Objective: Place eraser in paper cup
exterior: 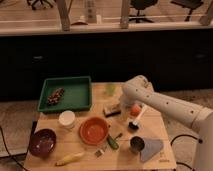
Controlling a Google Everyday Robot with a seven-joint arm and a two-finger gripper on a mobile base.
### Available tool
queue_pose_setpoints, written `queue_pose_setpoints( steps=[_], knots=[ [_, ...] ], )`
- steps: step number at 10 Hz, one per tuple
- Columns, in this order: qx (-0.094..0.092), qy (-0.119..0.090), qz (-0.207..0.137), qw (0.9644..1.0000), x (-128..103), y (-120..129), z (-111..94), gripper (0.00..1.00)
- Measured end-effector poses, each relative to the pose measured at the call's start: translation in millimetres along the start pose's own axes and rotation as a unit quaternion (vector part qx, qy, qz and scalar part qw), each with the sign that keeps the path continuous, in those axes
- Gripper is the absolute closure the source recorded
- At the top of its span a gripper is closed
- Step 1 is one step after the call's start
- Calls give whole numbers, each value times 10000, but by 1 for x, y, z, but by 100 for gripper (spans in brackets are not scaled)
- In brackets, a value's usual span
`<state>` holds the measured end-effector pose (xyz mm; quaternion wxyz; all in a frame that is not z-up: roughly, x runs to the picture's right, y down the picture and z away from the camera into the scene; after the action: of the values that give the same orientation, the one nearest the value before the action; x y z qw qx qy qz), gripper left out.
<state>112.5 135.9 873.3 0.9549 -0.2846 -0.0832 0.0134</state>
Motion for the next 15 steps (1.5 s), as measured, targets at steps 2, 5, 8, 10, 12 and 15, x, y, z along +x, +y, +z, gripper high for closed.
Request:
queue_pose_setpoints(
  steps=[2,5,8,10,12,15],
  knots=[
    [-3,4,29,10000,3,-1,1,20],
    [-47,28,1,10000,2,-2,5,20],
    [-68,48,15,10000,4,-1,7,20],
    [-70,46,45,10000,5,-3,8,20],
    [-75,51,77,9999,6,-2,9,20],
    [-91,78,79,9999,9,-2,10,20]
  ],
)
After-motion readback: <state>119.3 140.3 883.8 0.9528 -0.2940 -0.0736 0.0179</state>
